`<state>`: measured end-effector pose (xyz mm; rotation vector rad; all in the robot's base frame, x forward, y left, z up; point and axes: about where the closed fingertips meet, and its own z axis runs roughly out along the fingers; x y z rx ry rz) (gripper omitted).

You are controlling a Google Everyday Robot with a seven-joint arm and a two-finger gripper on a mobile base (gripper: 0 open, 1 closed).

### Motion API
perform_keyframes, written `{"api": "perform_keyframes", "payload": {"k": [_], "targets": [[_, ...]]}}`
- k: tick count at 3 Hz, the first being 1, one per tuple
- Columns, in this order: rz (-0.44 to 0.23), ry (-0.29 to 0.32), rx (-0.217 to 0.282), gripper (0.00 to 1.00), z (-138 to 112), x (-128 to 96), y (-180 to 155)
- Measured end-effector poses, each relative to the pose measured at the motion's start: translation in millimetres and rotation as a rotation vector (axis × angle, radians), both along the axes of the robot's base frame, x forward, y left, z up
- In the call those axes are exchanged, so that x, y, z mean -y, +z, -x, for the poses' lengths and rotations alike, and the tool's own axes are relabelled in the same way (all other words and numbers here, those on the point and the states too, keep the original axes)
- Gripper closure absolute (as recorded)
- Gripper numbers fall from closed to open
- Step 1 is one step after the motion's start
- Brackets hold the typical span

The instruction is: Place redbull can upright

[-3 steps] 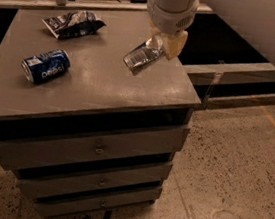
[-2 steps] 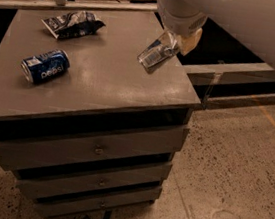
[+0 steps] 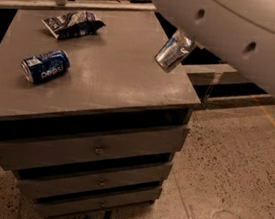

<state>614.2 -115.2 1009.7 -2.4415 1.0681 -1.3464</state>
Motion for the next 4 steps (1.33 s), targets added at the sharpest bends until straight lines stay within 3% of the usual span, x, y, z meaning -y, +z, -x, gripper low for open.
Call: {"api": "perform_keyframes", "payload": {"k": [1,3,4], "targets": [[0.155,0.055,0.114,1.00,-5.0,3.3,5.9],[0.475,0.263,0.264,1.00,-22.3,-15.1,17.5],[0.486,0.271,0.274,1.00,-25.1,-17.5,19.0]]}}
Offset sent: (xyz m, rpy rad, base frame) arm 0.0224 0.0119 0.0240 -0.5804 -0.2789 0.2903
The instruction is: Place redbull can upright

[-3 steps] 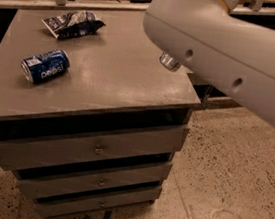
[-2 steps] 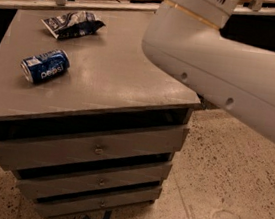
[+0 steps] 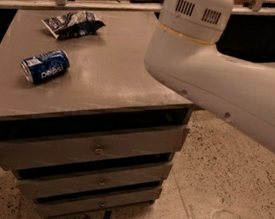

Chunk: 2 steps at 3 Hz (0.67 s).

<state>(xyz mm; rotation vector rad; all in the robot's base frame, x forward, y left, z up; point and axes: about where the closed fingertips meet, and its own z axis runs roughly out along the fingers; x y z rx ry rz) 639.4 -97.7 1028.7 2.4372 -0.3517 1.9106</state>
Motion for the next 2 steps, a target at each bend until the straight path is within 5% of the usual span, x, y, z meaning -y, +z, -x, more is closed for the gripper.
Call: {"api": "perform_keyframes", "payload": {"k": [2], "targets": [[0.013,0.096,-0.032,1.00,-4.8,42.5,-18.8]]}}
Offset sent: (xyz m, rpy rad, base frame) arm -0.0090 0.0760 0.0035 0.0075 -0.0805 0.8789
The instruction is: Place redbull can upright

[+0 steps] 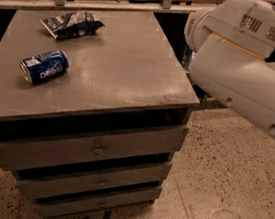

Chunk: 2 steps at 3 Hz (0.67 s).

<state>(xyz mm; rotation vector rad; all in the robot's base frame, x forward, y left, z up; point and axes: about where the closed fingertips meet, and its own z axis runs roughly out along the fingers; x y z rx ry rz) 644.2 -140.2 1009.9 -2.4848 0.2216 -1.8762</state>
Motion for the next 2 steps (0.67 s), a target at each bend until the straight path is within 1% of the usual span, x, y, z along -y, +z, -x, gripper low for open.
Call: {"api": "perform_keyframes", "payload": {"k": [1,2], "targets": [[-0.023,0.101,-0.065,1.00,-8.4,10.7,-32.9],[-0.049,0.256,-0.120,1.00,-7.8,-22.2,-79.2]]}}
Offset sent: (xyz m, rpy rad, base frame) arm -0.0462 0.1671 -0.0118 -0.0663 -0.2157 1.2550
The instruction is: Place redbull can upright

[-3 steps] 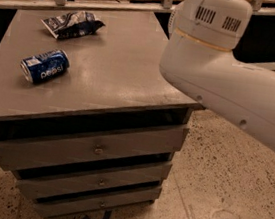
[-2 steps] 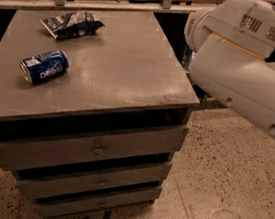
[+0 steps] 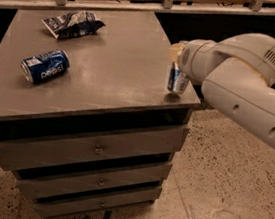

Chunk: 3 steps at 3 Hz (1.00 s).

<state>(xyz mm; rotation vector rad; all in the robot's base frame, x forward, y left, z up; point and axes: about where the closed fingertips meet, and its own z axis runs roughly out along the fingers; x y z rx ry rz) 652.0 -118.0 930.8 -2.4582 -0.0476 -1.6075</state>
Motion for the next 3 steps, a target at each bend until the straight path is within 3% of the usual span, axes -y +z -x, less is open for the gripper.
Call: {"api": "perform_keyframes", "payload": {"k": [1,2,3], "targets": [[0.001,0.216,0.041,1.00,12.6,-67.5,-16.8],[-0.005,0.422,0.179,1.00,32.3,-135.5,11.4],[-0.051,0.577,0.315,1.00,45.7,-173.4,50.8]]}}
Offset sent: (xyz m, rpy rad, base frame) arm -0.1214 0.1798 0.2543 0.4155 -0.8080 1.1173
